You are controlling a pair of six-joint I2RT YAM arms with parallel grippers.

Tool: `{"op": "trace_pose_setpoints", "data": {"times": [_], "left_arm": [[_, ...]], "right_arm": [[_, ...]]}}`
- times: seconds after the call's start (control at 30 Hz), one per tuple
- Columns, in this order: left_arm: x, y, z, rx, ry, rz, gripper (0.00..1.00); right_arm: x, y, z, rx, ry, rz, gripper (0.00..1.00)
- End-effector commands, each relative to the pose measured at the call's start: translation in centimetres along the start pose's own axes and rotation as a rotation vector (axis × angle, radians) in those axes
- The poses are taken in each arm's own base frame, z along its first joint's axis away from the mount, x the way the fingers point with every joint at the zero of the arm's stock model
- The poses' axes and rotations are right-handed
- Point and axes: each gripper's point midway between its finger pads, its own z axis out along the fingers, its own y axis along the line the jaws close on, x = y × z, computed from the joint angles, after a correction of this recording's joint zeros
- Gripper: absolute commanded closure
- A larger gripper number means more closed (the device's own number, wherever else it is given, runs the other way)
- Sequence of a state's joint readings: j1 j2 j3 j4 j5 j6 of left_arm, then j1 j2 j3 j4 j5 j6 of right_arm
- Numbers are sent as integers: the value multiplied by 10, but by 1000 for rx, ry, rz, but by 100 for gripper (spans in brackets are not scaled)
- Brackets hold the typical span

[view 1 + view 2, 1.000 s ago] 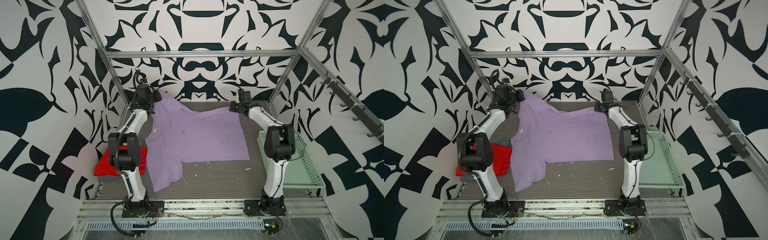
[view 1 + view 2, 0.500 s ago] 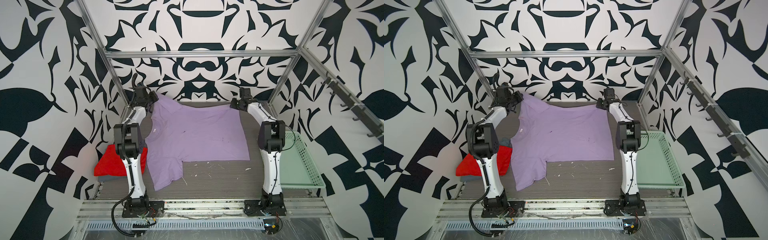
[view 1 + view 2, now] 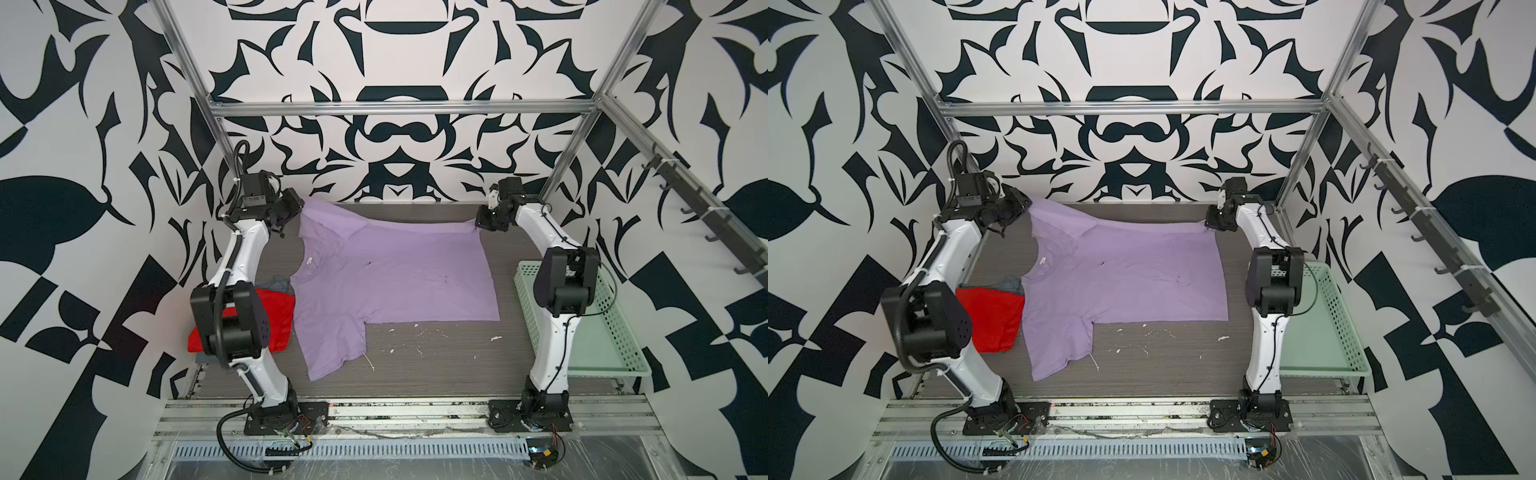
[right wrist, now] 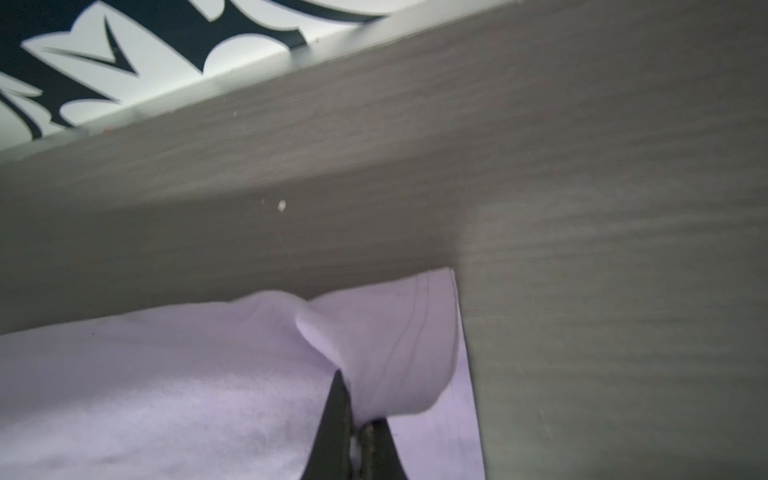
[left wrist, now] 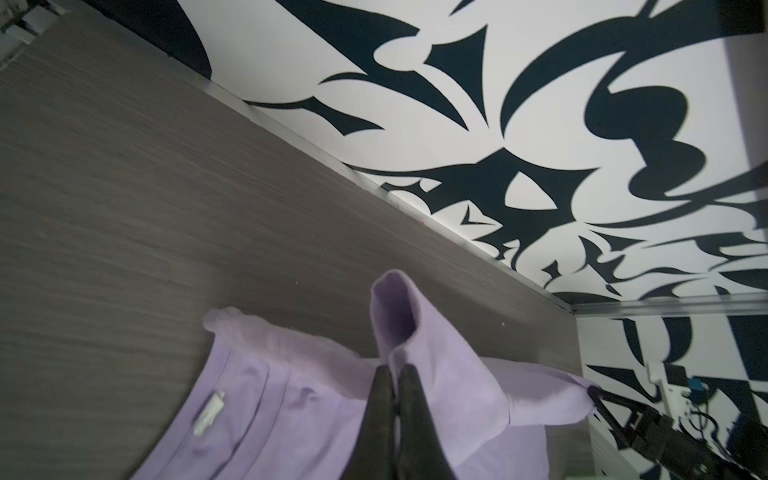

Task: Fold and stack the t-shirts
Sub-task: 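Lower the shirt onto the table with both grippers, laying it flat, then hold the shirt's far edge with both grippers and pull it taut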

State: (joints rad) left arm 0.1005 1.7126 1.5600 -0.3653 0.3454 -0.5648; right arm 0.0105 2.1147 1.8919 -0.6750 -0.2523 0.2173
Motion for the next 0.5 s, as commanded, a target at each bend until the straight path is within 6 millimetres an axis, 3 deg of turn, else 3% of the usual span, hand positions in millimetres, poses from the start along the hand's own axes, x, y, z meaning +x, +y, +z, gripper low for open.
{"op": "trace_pose_setpoints", "data": {"times": [0.0,0.27,0.47], "left_arm": [[49,25,0,-38,142,-103,100],[130,95,23,-181,291,-250,100],[149,113,24,-231,311,-278,100]], "right_arm": [[19,5,-22,-19,39,-40,100],[74,-20,32,1,178,43,100],[84,-26,38,21,183,68,100]]}}
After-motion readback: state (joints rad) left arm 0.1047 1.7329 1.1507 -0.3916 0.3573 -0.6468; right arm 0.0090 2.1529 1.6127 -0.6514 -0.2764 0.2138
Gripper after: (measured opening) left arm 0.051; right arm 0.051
